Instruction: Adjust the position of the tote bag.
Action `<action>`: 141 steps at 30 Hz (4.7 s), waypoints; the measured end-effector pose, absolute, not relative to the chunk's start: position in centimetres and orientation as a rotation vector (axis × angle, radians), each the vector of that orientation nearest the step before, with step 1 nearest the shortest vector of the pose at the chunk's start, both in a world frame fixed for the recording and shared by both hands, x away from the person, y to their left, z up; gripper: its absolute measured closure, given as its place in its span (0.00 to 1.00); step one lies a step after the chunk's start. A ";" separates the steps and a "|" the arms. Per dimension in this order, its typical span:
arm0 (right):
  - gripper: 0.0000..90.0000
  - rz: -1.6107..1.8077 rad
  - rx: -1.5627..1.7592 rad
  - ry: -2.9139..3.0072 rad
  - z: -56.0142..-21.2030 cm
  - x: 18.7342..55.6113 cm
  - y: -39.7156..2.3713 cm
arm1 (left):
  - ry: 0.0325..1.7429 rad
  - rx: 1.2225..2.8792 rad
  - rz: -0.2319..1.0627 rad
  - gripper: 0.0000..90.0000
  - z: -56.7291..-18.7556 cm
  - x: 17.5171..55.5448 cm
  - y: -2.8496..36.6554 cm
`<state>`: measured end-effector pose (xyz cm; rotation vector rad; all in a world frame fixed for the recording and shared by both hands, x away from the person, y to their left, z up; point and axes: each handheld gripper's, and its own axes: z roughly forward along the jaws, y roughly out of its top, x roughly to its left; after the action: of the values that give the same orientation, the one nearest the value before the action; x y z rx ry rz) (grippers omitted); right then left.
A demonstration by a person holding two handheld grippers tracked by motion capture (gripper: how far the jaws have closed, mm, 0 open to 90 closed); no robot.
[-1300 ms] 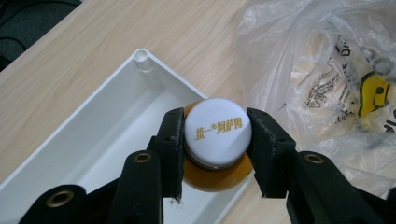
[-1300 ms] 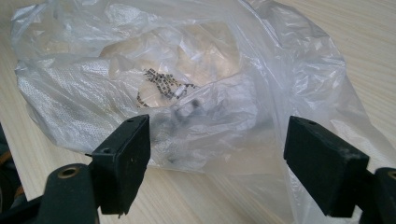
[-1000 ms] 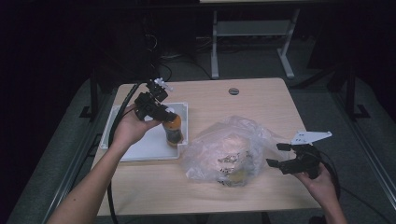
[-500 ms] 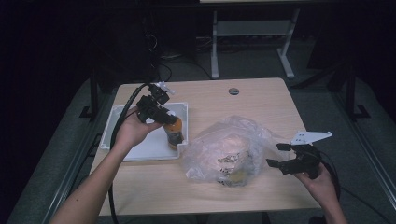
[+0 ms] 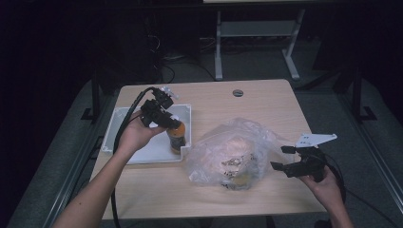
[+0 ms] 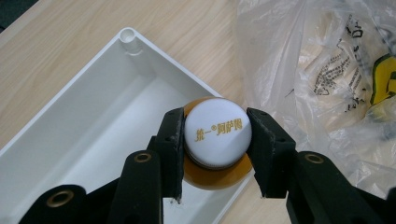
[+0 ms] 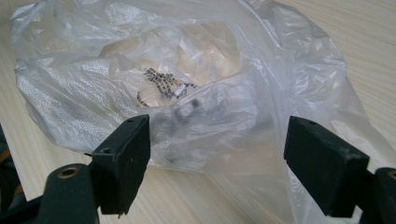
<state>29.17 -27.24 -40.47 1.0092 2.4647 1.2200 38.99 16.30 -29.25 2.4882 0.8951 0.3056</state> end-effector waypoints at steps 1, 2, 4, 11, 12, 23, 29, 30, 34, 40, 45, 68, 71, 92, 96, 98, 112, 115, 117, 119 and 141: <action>0.25 1.219 1.009 2.464 -40.5 29.2 -27.3 | 0.895 2.487 0.304 0.66 -29.3 39.0 16.3; 0.25 1.219 1.009 2.464 -40.4 29.1 -27.3 | 0.894 2.487 0.304 0.66 -29.3 39.0 16.3; 0.25 1.223 1.016 2.461 -40.4 29.1 -27.3 | 0.900 2.485 0.299 0.66 -29.4 39.0 16.2; 0.25 1.223 1.006 2.462 -40.4 29.1 -27.3 | 0.889 2.504 0.301 0.66 -29.7 39.1 16.0; 0.25 1.223 1.008 2.461 -40.4 29.2 -27.3 | 0.894 2.500 0.297 0.66 -29.7 39.0 16.0; 0.25 1.222 1.006 2.463 -40.4 29.2 -27.3 | 0.890 2.515 0.289 0.66 -29.9 39.2 15.9; 0.25 1.222 1.005 2.464 -40.4 29.2 -27.3 | 0.895 2.522 0.286 0.66 -30.3 39.2 15.7; 0.25 1.222 1.005 2.464 -40.4 29.2 -27.3 | 0.894 2.525 0.284 0.66 -30.3 39.2 15.7; 0.25 1.224 1.005 2.463 -40.4 29.2 -27.3 | 0.894 2.529 0.282 0.66 -30.5 39.3 15.8; 0.25 1.223 1.004 2.462 -40.4 29.1 -27.2 | 0.918 2.502 0.265 0.66 -30.6 39.3 16.3; 0.25 1.223 1.008 2.464 -40.4 29.1 -27.2 | 0.917 2.490 0.252 0.66 -30.7 39.4 16.7; 0.25 1.226 1.030 2.460 -40.8 29.3 -27.6 | 0.915 2.447 0.207 0.64 -31.0 39.8 17.3; 0.25 1.230 1.020 2.462 -40.8 29.4 -27.5 | 0.916 2.443 0.209 0.64 -31.0 39.8 17.4; 0.25 1.217 1.023 2.463 -40.7 29.3 -27.4 | 0.913 2.434 0.209 0.63 -31.2 39.7 17.6; 0.25 1.217 1.016 2.463 -40.6 29.4 -27.3 | 0.915 2.431 0.212 0.63 -31.2 39.6 17.6; 0.25 1.215 1.018 2.461 -40.6 29.4 -27.2 | 0.918 2.432 0.205 0.62 -31.2 39.6 17.6; 0.25 1.217 1.014 2.461 -40.6 29.4 -27.2 | 0.930 2.424 0.193 0.55 -31.3 39.3 18.3; 0.25 1.215 1.017 2.462 -40.6 29.4 -27.2 | 0.930 2.423 0.202 0.52 -31.2 39.2 18.6; 0.25 1.215 1.017 2.462 -40.6 29.4 -27.2 | 0.942 2.412 0.199 0.52 -31.3 39.1 18.7; 0.25 1.215 1.024 2.460 -40.5 29.4 -27.2 | 0.939 2.409 0.200 0.50 -31.3 39.0 18.9; 0.25 1.218 1.029 2.444 -40.3 29.3 -27.5 | 0.944 2.383 0.193 0.48 -32.1 38.0 20.4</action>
<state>29.27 -27.55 -40.29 1.0288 2.4440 1.2178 38.01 20.38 -32.10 2.3832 0.9444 0.1930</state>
